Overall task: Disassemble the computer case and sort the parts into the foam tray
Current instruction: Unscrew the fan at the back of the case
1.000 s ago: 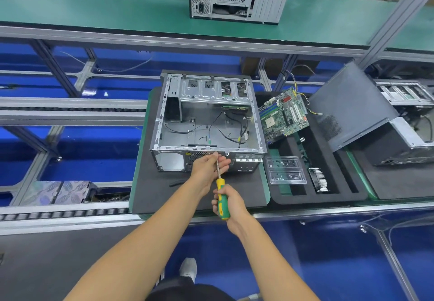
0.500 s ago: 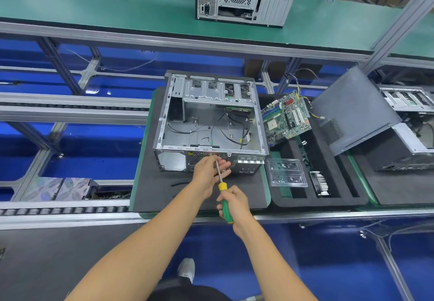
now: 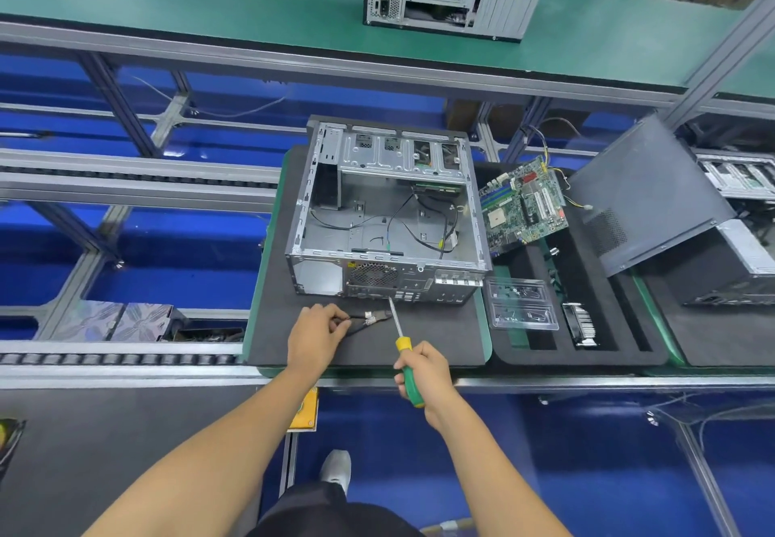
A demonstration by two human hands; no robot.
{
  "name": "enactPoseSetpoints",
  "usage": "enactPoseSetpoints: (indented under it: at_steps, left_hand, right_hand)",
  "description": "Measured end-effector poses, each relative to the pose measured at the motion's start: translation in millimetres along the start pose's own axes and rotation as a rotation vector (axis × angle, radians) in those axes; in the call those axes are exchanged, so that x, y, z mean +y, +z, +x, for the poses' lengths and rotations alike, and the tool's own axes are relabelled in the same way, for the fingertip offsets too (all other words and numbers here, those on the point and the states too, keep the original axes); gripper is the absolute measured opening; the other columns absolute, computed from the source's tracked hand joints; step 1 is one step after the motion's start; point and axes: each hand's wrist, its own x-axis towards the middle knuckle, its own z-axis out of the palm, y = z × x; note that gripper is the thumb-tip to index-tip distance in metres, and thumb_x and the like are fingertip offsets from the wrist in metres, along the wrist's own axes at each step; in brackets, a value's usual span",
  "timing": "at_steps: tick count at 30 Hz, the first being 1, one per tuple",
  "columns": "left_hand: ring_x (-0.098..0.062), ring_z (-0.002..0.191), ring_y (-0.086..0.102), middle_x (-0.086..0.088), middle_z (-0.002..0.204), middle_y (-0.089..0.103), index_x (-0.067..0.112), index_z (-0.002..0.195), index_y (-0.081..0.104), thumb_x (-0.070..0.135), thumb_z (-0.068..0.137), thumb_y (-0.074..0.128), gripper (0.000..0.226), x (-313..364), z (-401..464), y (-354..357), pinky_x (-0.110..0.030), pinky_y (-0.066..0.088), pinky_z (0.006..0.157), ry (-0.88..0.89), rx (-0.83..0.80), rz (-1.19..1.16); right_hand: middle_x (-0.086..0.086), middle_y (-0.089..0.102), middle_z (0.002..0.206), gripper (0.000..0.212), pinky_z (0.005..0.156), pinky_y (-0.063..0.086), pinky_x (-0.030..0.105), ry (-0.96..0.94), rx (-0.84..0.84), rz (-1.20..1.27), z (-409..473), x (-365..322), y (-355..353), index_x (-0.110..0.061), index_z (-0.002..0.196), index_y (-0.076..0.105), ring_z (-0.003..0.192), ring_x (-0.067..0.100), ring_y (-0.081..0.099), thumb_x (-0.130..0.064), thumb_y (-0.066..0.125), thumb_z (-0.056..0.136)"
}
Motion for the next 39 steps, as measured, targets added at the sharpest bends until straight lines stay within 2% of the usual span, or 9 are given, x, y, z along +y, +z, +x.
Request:
enactPoseSetpoints:
  at_steps: [6, 10, 15, 22, 24, 26, 29, 31, 39]
  left_hand:
    - [-0.021, 0.103, 0.049, 0.0, 0.094, 0.059, 0.023, 0.114, 0.075, 0.036, 0.102, 0.061, 0.023, -25.3, 3.2, -15.0, -0.041, 0.052, 0.075, -0.154, 0.227, 0.004]
    - [-0.024, 0.107, 0.049, -0.006, 0.104, 0.06, 0.018, 0.124, 0.073, 0.033, 0.103, 0.058, 0.03, -46.0, 6.2, -22.4, -0.04, 0.052, 0.086, -0.15, 0.194, 0.084]
    - [-0.022, 0.105, 0.05, -0.003, 0.105, 0.058, 0.019, 0.131, 0.07, 0.032, 0.104, 0.058, 0.033, -50.4, 9.4, -24.1, -0.037, 0.052, 0.085, -0.089, 0.136, 0.133]
    - [-0.024, 0.106, 0.053, -0.006, 0.105, 0.065, 0.016, 0.128, 0.071, 0.036, 0.103, 0.059, 0.035, -44.9, 10.9, -28.5, -0.039, 0.05, 0.087, -0.124, 0.208, -0.018]
    - [-0.022, 0.102, 0.054, 0.0, 0.099, 0.068, 0.021, 0.118, 0.073, 0.043, 0.104, 0.055, 0.032, -29.7, 10.4, -29.3, -0.039, 0.049, 0.083, -0.093, 0.231, -0.104]
    - [-0.017, 0.096, 0.065, 0.006, 0.094, 0.073, 0.024, 0.109, 0.072, 0.046, 0.104, 0.053, 0.029, -8.3, 9.8, -29.7, -0.037, 0.052, 0.081, -0.075, 0.129, -0.364]
    - [-0.017, 0.092, 0.075, -0.004, 0.103, 0.077, 0.02, 0.12, 0.066, 0.037, 0.104, 0.058, 0.025, 30.3, 8.7, -32.6, -0.033, 0.062, 0.079, -0.147, -0.157, -0.851]
    - [-0.022, 0.091, 0.077, -0.008, 0.104, 0.078, 0.015, 0.124, 0.063, 0.027, 0.105, 0.057, 0.023, 49.9, 8.8, -36.9, -0.031, 0.063, 0.074, -0.181, -0.245, -1.051]
    - [-0.027, 0.091, 0.077, -0.006, 0.106, 0.078, 0.011, 0.126, 0.053, 0.015, 0.105, 0.057, 0.022, 71.2, 5.8, -51.1, -0.029, 0.061, 0.066, -0.16, -0.245, -1.116]
  right_hand:
    - [0.01, 0.06, 0.078, 0.018, 0.05, 0.048, 0.028, 0.008, -0.008, -0.048, 2.3, 5.1, 2.6, -0.011, 0.08, 0.048, 0.054, 0.016, 0.056, -0.001, 0.062, 0.087]
    - [0.009, 0.061, 0.076, 0.018, 0.051, 0.049, 0.028, 0.027, -0.006, -0.049, 4.5, 7.5, 7.9, -0.011, 0.079, 0.049, 0.054, 0.017, 0.057, -0.005, 0.063, 0.088]
    - [0.01, 0.061, 0.076, 0.017, 0.053, 0.05, 0.03, 0.034, -0.032, -0.048, 5.5, 7.0, 16.7, -0.013, 0.078, 0.051, 0.057, 0.017, 0.059, -0.008, 0.066, 0.086]
    - [0.006, 0.062, 0.068, 0.017, 0.05, 0.049, 0.028, -0.033, -0.067, -0.049, 3.7, -2.5, 35.5, -0.015, 0.07, 0.057, 0.057, 0.02, 0.063, -0.01, 0.065, 0.084]
    - [0.006, 0.061, 0.065, 0.023, 0.048, 0.049, 0.028, -0.049, -0.096, -0.028, 2.5, -5.5, 42.5, -0.02, 0.064, 0.059, 0.057, 0.022, 0.063, -0.011, 0.064, 0.085]
    - [0.007, 0.062, 0.065, 0.032, 0.047, 0.048, 0.027, -0.062, -0.12, -0.01, 1.8, -8.4, 49.4, -0.024, 0.058, 0.059, 0.056, 0.023, 0.063, -0.012, 0.062, 0.087]
    - [0.009, 0.063, 0.066, 0.031, 0.045, 0.046, 0.026, -0.084, -0.134, 0.013, 0.5, -13.3, 59.5, -0.023, 0.062, 0.06, 0.054, 0.024, 0.061, -0.009, 0.061, 0.09]
    - [0.01, 0.062, 0.065, 0.02, 0.044, 0.045, 0.026, -0.09, -0.14, 0.044, 0.5, -16.6, 64.4, -0.017, 0.074, 0.058, 0.052, 0.024, 0.06, -0.008, 0.059, 0.092]
    - [0.009, 0.061, 0.066, 0.014, 0.045, 0.043, 0.026, -0.106, -0.171, 0.029, 4.8, -18.8, 71.7, -0.016, 0.08, 0.055, 0.052, 0.021, 0.057, -0.012, 0.057, 0.093]
